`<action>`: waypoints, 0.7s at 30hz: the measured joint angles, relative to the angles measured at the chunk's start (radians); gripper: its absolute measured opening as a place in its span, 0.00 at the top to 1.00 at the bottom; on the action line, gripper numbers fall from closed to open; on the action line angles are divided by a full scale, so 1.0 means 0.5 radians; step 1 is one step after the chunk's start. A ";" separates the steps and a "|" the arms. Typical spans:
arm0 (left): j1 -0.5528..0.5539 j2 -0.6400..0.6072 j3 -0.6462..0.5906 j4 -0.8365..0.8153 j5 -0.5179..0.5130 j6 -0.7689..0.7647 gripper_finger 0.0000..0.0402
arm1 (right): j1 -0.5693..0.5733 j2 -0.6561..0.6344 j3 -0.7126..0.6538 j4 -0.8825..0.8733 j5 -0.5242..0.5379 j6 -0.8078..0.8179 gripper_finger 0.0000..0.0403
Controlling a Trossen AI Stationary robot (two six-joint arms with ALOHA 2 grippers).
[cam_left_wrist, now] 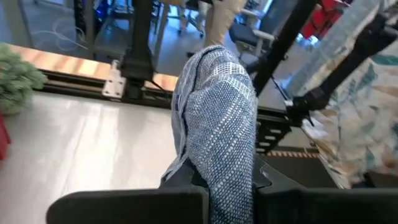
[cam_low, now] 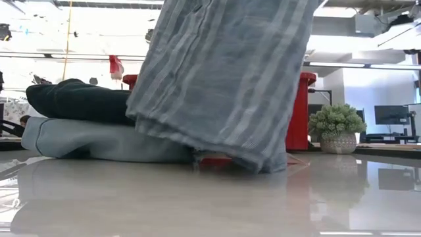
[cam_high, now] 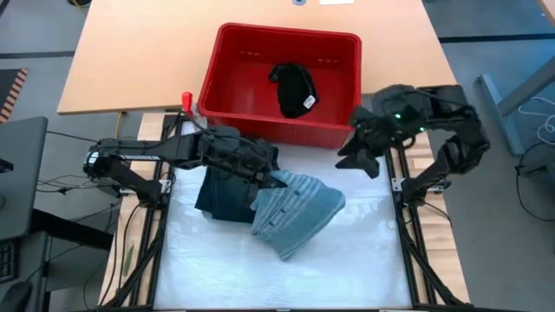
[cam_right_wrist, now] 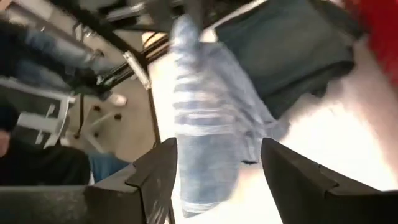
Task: Fold laundry
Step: Fold the blue shirt from the red laundry bin
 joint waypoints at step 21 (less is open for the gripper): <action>0.000 -0.014 0.002 0.005 -0.050 -0.096 0.99 | 0.167 0.226 -0.003 -0.091 -0.030 -0.240 0.34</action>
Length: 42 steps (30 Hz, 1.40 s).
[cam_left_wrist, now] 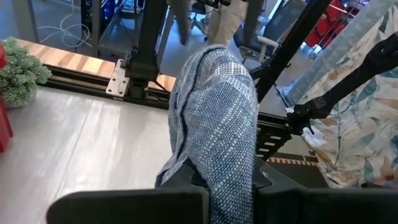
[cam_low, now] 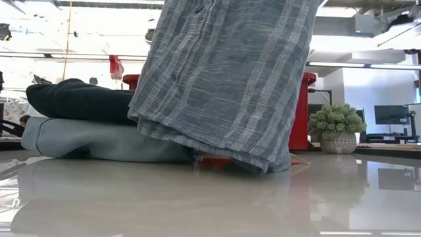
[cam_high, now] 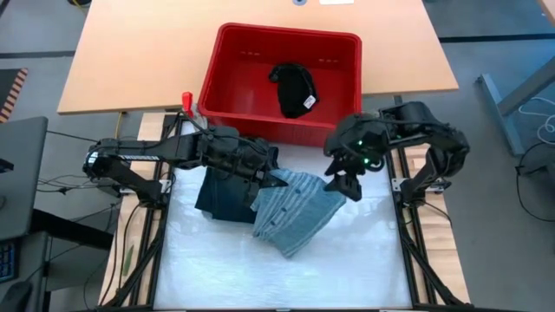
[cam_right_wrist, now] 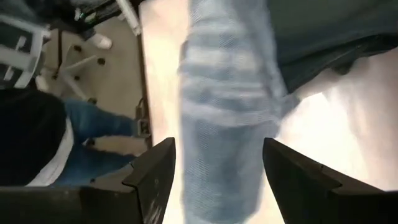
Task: Fold laundry
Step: Fold the blue shirt from the red laundry bin
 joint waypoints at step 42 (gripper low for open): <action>-0.377 0.132 0.004 0.714 -0.167 -0.342 0.96 | 0.391 -0.067 0.035 0.011 -0.574 0.401 0.93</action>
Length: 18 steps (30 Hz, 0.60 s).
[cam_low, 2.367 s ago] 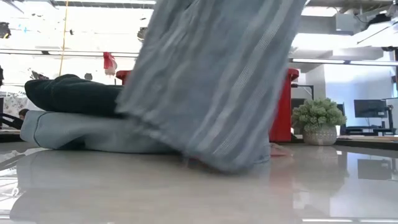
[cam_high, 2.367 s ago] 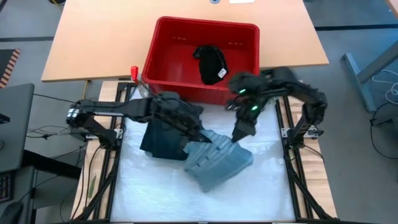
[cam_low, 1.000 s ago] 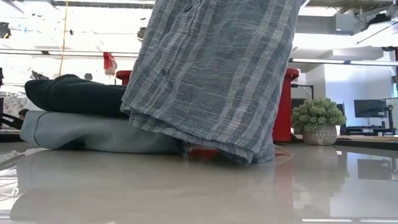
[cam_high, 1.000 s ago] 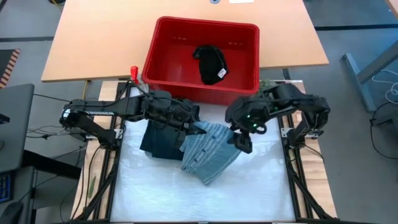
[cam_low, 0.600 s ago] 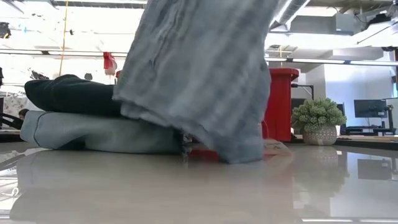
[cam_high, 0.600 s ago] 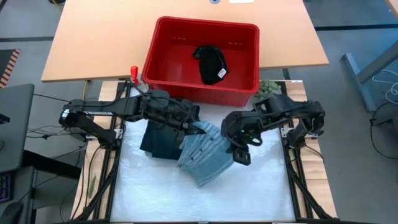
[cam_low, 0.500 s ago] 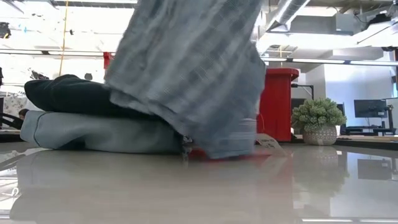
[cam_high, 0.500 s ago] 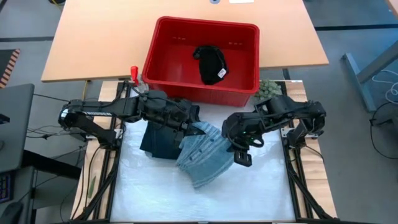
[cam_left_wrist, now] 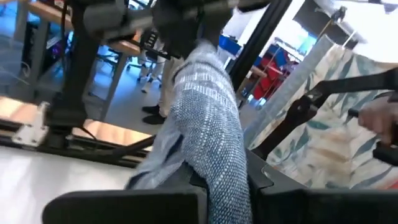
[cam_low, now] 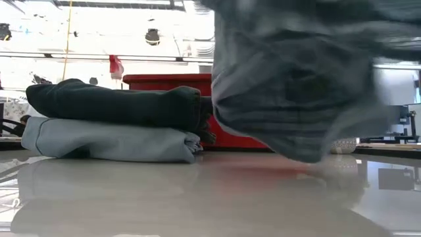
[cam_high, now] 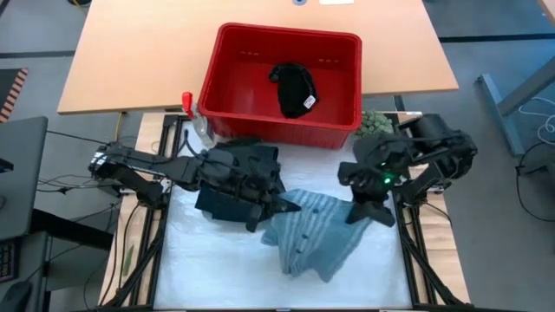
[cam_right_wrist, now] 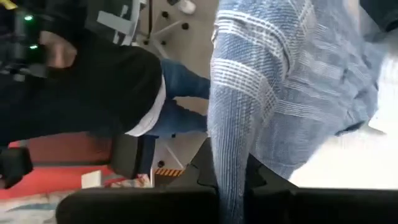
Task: Fold laundry
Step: Fold the blue shirt from the red laundry bin
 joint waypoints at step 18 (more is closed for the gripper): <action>0.519 0.272 -0.002 -0.440 -0.314 0.527 0.98 | -0.586 -0.228 -0.992 -0.042 1.037 -1.096 0.93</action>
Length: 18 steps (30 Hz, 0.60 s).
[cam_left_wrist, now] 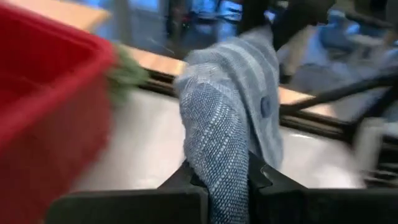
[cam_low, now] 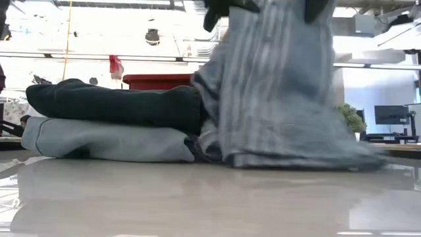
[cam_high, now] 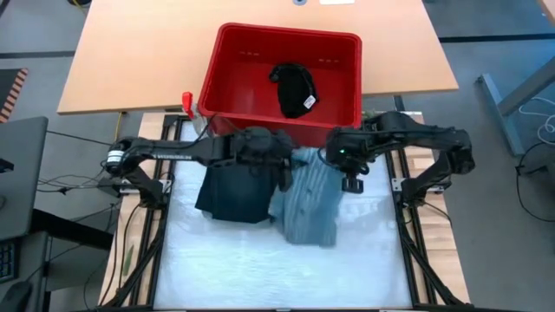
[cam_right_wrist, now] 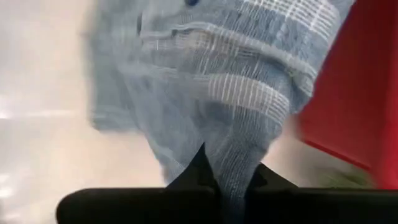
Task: Fold laundry
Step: Fold the blue shirt from the red laundry bin
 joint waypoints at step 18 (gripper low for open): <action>-0.139 -0.005 0.000 0.206 0.446 -0.204 0.98 | 0.260 -0.110 0.159 0.032 -0.506 0.444 0.93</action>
